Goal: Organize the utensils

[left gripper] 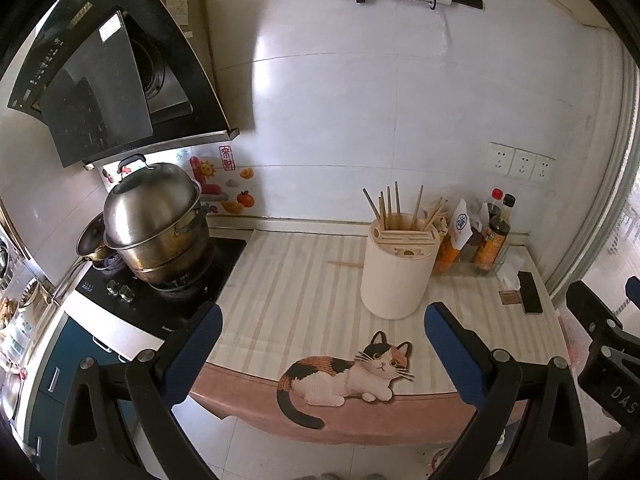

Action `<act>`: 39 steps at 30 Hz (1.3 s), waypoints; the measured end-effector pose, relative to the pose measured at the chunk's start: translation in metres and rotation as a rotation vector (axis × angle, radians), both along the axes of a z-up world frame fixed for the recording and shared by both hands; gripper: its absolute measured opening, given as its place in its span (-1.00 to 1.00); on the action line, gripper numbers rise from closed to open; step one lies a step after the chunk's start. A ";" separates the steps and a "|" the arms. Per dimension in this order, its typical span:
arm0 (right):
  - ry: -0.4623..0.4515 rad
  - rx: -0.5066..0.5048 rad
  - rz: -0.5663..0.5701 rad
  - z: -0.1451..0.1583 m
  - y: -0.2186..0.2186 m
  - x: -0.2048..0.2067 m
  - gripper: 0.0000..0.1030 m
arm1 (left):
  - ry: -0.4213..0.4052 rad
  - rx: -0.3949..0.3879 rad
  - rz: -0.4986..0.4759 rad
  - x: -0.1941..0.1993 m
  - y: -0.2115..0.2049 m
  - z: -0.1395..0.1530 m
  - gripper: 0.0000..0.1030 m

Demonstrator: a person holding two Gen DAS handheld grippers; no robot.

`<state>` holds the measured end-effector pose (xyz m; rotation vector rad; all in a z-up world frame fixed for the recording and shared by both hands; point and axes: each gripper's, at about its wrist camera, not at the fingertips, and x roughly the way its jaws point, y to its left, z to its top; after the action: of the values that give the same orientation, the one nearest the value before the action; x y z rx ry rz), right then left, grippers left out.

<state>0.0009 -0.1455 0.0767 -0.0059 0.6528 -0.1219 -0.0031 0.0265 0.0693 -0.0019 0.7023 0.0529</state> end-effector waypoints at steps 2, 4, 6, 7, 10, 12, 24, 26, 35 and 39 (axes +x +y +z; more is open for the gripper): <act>0.004 0.000 0.002 -0.001 0.000 0.001 1.00 | 0.001 -0.001 -0.001 0.001 -0.001 0.000 1.00; 0.005 -0.003 0.003 0.000 0.001 0.001 1.00 | -0.002 0.000 -0.005 0.000 -0.001 0.000 1.00; 0.005 -0.003 0.003 0.000 0.000 0.002 1.00 | -0.006 0.000 -0.010 -0.001 -0.001 0.001 1.00; 0.005 -0.003 0.003 0.000 0.000 0.002 1.00 | -0.007 0.001 -0.012 -0.001 -0.001 0.001 1.00; 0.005 -0.001 0.004 0.000 0.000 0.002 1.00 | -0.011 0.002 -0.014 -0.002 -0.002 0.002 1.00; 0.006 0.000 0.004 0.000 0.000 0.002 1.00 | -0.014 0.003 -0.017 -0.003 -0.003 0.003 1.00; 0.006 0.001 0.004 0.000 -0.001 0.001 1.00 | -0.015 0.002 -0.017 -0.006 -0.006 0.004 1.00; 0.006 0.003 0.006 0.000 -0.001 0.001 1.00 | -0.016 0.003 -0.018 -0.006 -0.007 0.005 1.00; 0.008 0.005 0.005 0.000 -0.001 0.000 1.00 | -0.013 0.000 -0.019 -0.007 -0.008 0.005 1.00; 0.008 0.004 0.011 0.001 -0.004 -0.001 1.00 | -0.013 0.000 -0.019 -0.008 -0.009 0.006 1.00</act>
<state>-0.0004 -0.1491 0.0772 -0.0063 0.6606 -0.1098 -0.0113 0.0172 0.0751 0.0039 0.6889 0.0350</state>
